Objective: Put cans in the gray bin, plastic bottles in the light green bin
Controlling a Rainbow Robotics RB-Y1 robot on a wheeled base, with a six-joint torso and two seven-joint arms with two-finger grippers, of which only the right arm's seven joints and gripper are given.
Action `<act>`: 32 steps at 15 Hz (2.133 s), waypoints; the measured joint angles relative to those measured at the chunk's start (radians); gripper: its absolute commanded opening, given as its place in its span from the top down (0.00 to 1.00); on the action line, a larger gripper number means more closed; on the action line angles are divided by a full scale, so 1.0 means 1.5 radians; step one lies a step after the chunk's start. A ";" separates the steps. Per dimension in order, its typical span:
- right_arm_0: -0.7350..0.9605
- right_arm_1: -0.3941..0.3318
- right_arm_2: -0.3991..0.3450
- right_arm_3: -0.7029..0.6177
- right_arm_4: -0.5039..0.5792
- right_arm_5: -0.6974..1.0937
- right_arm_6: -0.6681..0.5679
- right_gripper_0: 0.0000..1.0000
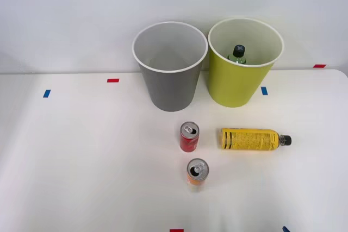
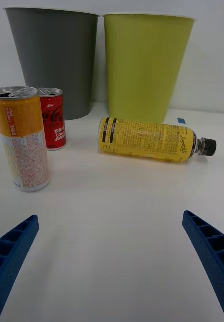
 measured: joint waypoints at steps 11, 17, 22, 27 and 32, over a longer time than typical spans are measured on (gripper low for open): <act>0.000 0.000 0.000 0.000 0.000 0.000 0.000 0.01; 0.000 0.000 0.000 0.000 0.000 0.000 0.000 0.01; 0.000 0.000 0.000 0.000 0.000 0.000 0.000 0.01; 0.000 0.000 0.000 0.000 0.000 0.000 0.000 0.01; -0.009 0.000 -0.004 0.018 -0.001 0.007 0.000 0.01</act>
